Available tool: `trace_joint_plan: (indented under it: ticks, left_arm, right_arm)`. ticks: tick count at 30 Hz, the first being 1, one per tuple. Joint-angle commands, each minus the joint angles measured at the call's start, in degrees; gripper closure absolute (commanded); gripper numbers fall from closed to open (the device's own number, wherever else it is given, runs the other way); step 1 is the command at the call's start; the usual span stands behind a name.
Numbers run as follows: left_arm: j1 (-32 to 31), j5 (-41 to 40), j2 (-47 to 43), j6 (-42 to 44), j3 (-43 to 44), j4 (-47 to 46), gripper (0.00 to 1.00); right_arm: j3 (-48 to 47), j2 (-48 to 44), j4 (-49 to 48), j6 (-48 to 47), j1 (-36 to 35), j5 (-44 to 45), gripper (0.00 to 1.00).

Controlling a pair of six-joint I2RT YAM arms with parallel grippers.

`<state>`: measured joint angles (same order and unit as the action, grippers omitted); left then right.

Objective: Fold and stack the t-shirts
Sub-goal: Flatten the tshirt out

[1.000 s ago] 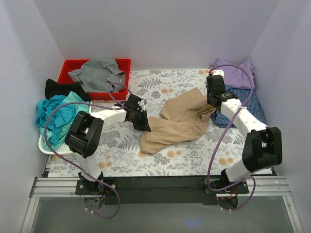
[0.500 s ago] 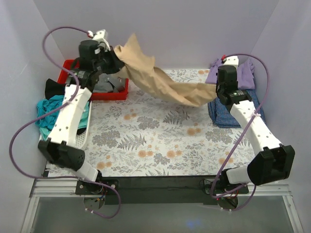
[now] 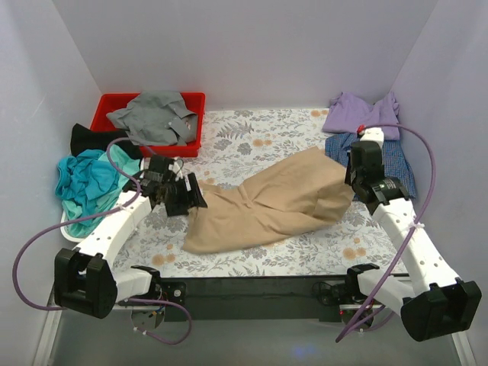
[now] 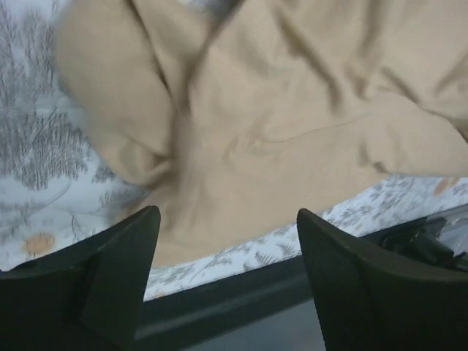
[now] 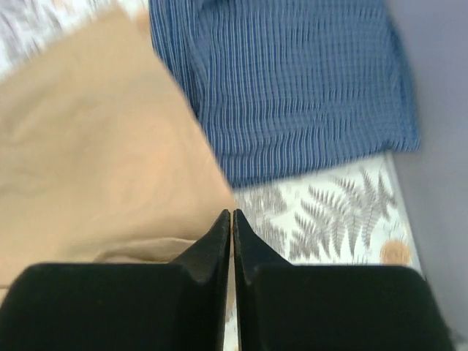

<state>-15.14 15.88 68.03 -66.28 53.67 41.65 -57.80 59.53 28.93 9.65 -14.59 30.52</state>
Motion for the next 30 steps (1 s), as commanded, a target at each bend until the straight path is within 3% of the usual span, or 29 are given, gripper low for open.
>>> trace_joint_plan:
  ticks: [1,2,3,6,17,25,30]
  left_arm:
    - [-0.1,-0.6,-4.2,-7.1,-3.6,4.5,0.22]
    - [-0.1,-2.4,-5.4,-7.1,-2.4,6.1,0.21]
    - [-0.1,-4.0,-5.7,-6.9,-1.4,6.6,0.21]
    - [-0.1,-7.0,-4.3,-5.0,3.4,6.1,0.20]
    - [-0.1,-1.7,19.8,-2.7,7.8,-9.0,0.17]
    - [-0.4,-0.8,23.6,-2.2,5.8,-11.5,0.17]
    - [-2.0,2.4,24.1,-1.5,5.2,-11.8,0.29]
  right_arm:
    - [4.4,-4.7,6.8,5.1,-0.1,-3.7,0.91]
    - [5.1,-5.8,6.8,5.4,-0.2,-4.0,0.86]
    - [5.4,-7.0,6.8,5.4,-0.2,-4.0,0.75]
    - [4.6,-8.0,4.5,5.1,-0.2,-3.5,0.59]
    - [-0.4,7.2,-3.5,2.6,-0.4,-13.0,0.58]
    - [1.0,7.8,-5.8,2.0,-0.4,-13.3,0.58]
    - [2.1,8.1,-6.4,2.1,-0.4,-13.6,0.58]
